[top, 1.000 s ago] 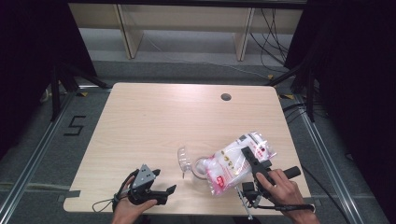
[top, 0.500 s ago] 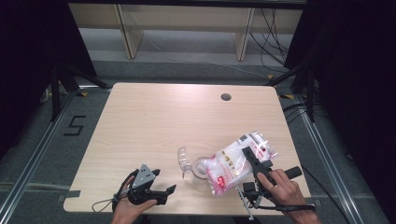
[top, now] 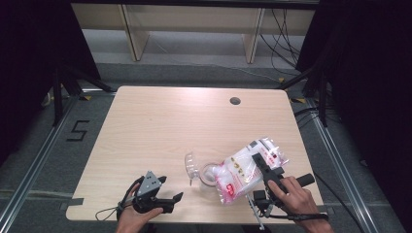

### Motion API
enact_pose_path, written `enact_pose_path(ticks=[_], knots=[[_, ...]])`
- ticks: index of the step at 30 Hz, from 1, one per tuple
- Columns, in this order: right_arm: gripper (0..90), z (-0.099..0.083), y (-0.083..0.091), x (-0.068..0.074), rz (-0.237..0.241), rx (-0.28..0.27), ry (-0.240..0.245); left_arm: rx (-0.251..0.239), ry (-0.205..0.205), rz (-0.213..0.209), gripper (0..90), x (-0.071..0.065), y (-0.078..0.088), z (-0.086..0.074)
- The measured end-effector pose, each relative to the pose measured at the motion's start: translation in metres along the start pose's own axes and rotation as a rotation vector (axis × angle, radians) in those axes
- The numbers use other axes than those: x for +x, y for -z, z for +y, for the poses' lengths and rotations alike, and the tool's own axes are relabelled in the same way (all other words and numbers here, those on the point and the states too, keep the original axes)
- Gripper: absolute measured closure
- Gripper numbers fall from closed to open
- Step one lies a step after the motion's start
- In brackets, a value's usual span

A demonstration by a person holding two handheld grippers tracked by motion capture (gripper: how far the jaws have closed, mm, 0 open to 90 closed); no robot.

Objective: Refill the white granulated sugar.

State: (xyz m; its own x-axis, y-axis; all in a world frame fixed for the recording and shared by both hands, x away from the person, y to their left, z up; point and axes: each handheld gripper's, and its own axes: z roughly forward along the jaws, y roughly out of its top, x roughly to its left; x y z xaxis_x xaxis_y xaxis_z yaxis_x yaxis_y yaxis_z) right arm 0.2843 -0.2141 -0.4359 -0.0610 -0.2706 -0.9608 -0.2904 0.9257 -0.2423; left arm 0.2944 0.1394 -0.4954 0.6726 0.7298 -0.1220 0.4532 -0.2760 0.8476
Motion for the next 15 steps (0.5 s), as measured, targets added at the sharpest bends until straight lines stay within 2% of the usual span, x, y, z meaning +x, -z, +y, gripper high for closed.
enact_pose_path(ticks=[3,5,15], knots=[[61.2,0.0004,0.0009,-0.0033,0.005,0.003,0.026,0.003,0.001,-0.007,17.9,0.0009,0.0002,-0.0003],[61.3,0.0004,0.0013,-0.0028,0.001,0.004,0.013,0.002,0.001,-0.007,17.9,0.0006,0.0004,-0.0005],[61.7,0.0002,0.0016,-0.0028,0.000,0.002,0.014,-0.003,0.007,-0.008,17.9,0.0000,-0.0003,-0.0006]])
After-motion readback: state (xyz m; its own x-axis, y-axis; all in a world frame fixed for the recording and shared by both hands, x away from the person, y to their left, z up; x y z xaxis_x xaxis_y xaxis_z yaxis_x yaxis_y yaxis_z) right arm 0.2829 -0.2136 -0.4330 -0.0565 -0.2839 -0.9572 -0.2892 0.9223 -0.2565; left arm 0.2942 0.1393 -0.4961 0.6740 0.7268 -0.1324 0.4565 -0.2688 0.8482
